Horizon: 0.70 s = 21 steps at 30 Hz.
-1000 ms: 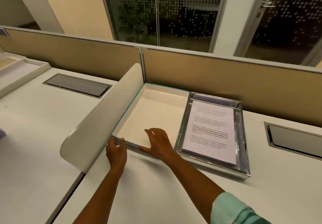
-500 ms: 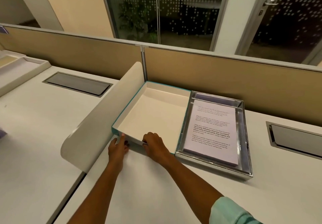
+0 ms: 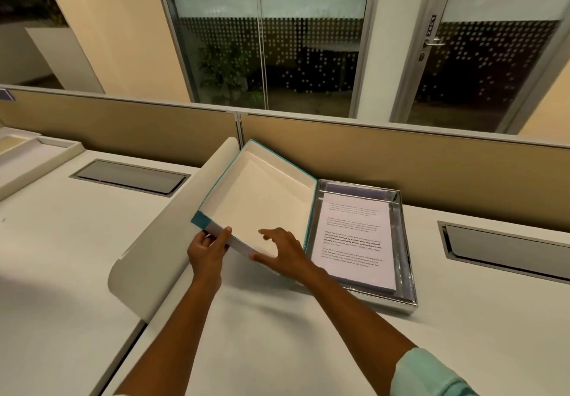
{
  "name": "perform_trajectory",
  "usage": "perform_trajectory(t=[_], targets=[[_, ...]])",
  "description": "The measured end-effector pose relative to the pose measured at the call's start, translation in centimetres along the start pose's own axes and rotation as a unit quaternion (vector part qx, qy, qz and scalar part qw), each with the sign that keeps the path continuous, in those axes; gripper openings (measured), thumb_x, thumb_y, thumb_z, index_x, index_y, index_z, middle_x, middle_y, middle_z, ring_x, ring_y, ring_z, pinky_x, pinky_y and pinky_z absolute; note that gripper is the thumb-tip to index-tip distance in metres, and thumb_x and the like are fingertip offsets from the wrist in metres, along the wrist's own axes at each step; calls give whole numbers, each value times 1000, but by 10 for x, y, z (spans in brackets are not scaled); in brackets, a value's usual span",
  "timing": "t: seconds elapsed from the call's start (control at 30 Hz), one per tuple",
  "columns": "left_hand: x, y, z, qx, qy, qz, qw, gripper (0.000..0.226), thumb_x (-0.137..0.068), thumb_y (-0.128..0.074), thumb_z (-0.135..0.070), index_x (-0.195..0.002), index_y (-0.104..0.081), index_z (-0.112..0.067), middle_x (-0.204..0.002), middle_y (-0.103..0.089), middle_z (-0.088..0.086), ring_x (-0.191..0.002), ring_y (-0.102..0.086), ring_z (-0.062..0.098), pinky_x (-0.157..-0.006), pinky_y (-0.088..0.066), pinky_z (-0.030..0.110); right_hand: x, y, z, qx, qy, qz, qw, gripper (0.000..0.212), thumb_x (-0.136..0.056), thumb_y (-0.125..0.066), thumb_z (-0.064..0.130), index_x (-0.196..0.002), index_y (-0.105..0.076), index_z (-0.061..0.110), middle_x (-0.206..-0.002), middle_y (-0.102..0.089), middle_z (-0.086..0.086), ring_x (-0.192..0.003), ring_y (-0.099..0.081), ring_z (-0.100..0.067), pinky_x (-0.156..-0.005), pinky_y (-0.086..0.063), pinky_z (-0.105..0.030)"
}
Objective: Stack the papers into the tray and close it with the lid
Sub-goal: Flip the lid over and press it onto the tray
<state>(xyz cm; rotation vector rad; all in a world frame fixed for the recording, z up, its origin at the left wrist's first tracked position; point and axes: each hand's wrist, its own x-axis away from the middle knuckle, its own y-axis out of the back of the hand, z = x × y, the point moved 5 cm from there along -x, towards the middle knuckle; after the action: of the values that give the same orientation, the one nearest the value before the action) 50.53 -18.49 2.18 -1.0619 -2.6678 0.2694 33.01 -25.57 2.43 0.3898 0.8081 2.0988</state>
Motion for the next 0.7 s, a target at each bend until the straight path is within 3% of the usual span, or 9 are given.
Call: perform_trajectory(t=[0.07,0.2,0.33,0.43,0.5,0.6,0.63,0.7], targets=[[8,-13,-10,-14,-30,9,999,32,-76,-78,-11,-104,-65,-20,-102,-72,3,-97,-70,22,-90,-56,40,5,25,-2,-42,-20,-29,999,73,-83,-56,64,-144,-38,29,-142,-46,-1,-130,-44,-18,-107,-41,-39],[29,-41,-30,-76,-95,11,992,51,-73,-81,-19,-120,-60,-16,-111,-69,1,-100,-69,16,-88,-58,36,7,77,8,-40,-30,-91,995,75,-85,-46,69,-147,-29,30,-152,-35,-2,-138,-37,-23,-111,-37,-47],[58,-73,-39,-120,-147,20,982,53,-77,-78,-26,-125,-55,-21,-124,-66,1,-105,-67,21,-87,-57,42,10,116,30,-31,-31,-120,992,74,-85,-45,69,-148,-25,34,-154,-35,0,-136,-42,-27,-103,-45,-53],[83,-99,-40,-151,-183,25,971,51,-79,-76,-28,-124,-52,-27,-129,-63,0,-103,-65,17,-85,-57,42,15,139,48,-88,-24,-130,987,77,-85,-49,67,-148,-23,33,-148,-42,0,-128,-50,-26,-96,-50,-55],[99,-115,-40,-179,-221,38,958,52,-79,-75,-28,-125,-51,-26,-129,-62,0,-101,-62,13,-83,-57,31,19,157,56,-153,-26,-148,977,78,-85,-52,63,-149,-23,29,-143,-47,-2,-120,-57,-26,-91,-55,-53],[119,-137,-37,-208,-273,70,937,54,-77,-77,-28,-125,-53,-22,-122,-64,0,-98,-59,6,-78,-45,4,28,181,55,-235,-56,-179,954,82,-84,-54,63,-149,-28,21,-139,-52,-6,-114,-62,-26,-90,-57,-49],[125,-144,-34,-219,-282,81,930,55,-76,-77,-31,-125,-53,-20,-121,-64,2,-99,-59,7,-80,-46,6,33,187,50,-252,-76,-188,946,83,-83,-56,64,-148,-31,19,-139,-52,-6,-114,-61,-25,-92,-56,-47],[135,-155,-26,-250,-298,102,916,59,-75,-77,-35,-125,-53,-16,-122,-64,7,-104,-60,15,-90,-52,23,44,196,35,-268,-114,-197,936,81,-81,-60,63,-142,-40,15,-137,-55,-6,-113,-61,-23,-92,-56,-45]])
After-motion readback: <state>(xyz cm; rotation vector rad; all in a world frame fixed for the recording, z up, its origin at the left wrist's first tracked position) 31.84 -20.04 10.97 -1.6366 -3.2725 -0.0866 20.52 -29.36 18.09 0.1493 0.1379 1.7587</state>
